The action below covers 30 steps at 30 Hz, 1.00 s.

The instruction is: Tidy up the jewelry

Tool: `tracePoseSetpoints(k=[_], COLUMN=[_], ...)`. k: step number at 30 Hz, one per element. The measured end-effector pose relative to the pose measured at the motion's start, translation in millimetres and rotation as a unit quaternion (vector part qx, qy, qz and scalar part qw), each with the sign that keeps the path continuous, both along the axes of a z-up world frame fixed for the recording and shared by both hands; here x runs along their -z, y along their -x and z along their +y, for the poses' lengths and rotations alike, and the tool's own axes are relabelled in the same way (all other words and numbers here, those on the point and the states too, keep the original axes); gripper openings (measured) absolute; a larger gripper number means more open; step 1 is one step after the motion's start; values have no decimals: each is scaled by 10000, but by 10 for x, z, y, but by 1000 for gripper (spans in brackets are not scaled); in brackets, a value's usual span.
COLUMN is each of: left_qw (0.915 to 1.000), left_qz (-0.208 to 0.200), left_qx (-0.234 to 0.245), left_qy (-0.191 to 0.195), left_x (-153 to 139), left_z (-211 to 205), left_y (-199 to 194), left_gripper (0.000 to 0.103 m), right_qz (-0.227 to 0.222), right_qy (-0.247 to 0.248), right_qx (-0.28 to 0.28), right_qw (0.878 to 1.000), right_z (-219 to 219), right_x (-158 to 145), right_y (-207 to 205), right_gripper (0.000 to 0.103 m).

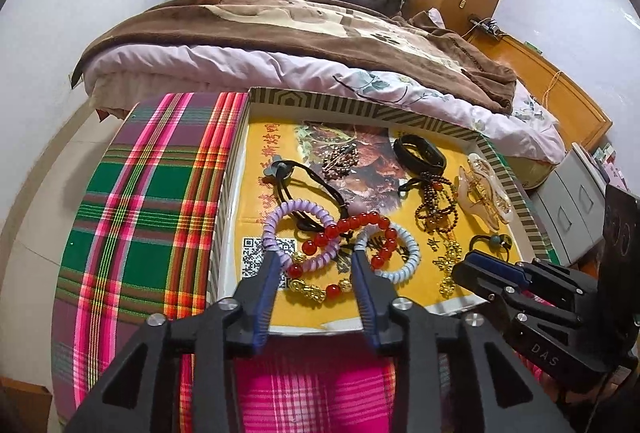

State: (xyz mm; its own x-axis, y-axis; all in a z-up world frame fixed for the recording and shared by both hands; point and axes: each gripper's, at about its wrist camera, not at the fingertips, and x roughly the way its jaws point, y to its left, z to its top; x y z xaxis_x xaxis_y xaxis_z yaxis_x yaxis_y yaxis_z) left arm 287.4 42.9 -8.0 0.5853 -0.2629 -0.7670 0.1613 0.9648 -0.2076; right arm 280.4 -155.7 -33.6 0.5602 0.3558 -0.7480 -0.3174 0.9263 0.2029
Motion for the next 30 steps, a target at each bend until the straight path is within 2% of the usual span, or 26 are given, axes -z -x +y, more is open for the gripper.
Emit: tracePoseSetpoints(k=[2,5,7,12,22,25,28,30], left_qw=[10000,9999,9999,9994,9981,9967,9965,9941], left_qz=[-31,-99,-127,-281,-469,-546,-561,-645], left_qx=[-5,-20,-23,-81,-164,-232,-270,-409], left_qy=[-17,-47,-51,-200,-363,-548,-562,-776], left_x=[-34,-94,-134,-250,-341,-339,-321,-317], left_z=[-5,-16,-23,-67,-150,-186,-194,-224], left_y=[32,99,146,336,781,920,1014,1088], left_gripper=[49,55,55,66,71,71,71,71], right_qz=[-45,-95,-144,-351,-549,-589,-645,-675], right_qy=[-32,-66,-74,-55,322,582,758,856], right_qx=[14,53,85,200,511,653,810,913], right_qw=[10000,9999,9998,9992,9967,9944,9917,9898], right_z=[-10,-24,-35,-86,-200,-214,-222,-225], right_x=[-32,-87,-125,-246,-352,-342,-335,-341], right_y=[32,83,131,340,811,935,1057,1125], right_gripper=[34,35,36,46,46,47,47,47])
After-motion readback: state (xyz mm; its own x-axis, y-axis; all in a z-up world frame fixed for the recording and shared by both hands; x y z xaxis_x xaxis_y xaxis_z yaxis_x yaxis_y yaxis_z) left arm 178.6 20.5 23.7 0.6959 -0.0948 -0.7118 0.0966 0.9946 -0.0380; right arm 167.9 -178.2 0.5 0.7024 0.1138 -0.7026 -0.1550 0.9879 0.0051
